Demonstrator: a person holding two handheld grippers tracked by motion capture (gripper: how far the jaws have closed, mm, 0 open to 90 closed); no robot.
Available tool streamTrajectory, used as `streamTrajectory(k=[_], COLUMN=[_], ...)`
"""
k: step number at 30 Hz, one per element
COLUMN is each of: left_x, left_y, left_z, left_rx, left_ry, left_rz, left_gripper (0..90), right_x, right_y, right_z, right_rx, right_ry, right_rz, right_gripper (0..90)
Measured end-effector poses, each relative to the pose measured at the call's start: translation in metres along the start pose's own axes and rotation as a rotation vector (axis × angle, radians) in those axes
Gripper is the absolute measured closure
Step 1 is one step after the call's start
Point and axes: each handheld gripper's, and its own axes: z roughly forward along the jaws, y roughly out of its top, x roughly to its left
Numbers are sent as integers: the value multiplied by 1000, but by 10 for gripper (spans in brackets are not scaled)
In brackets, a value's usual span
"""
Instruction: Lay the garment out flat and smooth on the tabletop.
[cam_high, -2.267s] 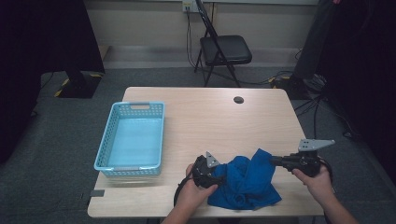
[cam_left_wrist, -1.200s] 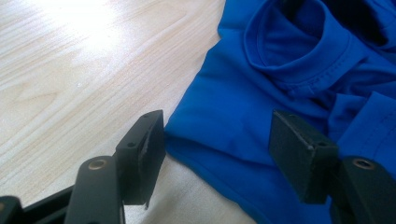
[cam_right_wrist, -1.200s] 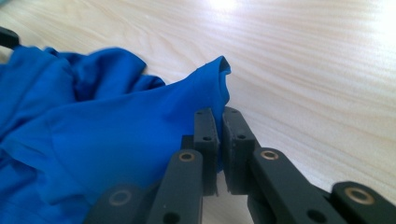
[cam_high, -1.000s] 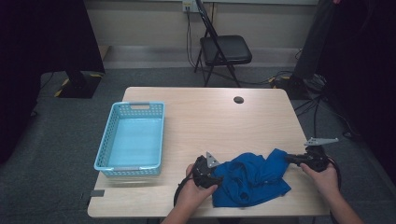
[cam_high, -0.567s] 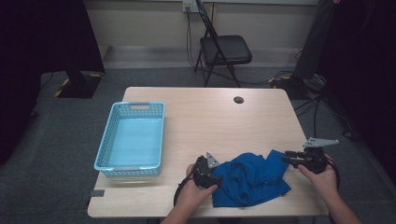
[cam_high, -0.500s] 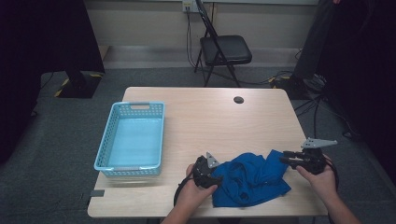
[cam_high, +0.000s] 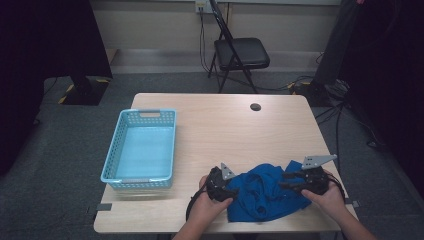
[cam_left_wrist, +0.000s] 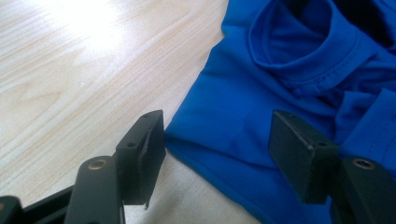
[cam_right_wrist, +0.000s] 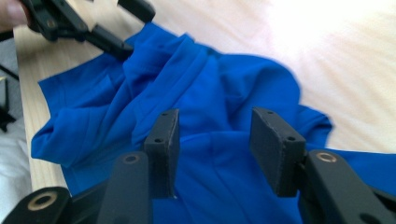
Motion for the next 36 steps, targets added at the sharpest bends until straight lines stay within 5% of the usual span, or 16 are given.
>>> streamTrajectory(k=[5, 14, 27, 36], left_x=[-2, -6, -11, -11], left_y=[1, 5, 5, 2], left_z=[-2, -7, -1, 5], left_rx=[-12, -34, -19, 12], left_ry=[-10, -37, -76, -51], left_rz=[-7, -10, 7, 38], left_gripper=[362, 382, 398, 397], right_x=[2, 0, -11, -30], right_y=[-3, -5, 3, -1], right_z=[14, 17, -33, -66], right_rx=[62, 97, -137, -249], right_ry=[18, 45, -50, -129], right_rz=[-19, -17, 29, 101], right_gripper=[550, 836, 868, 869])
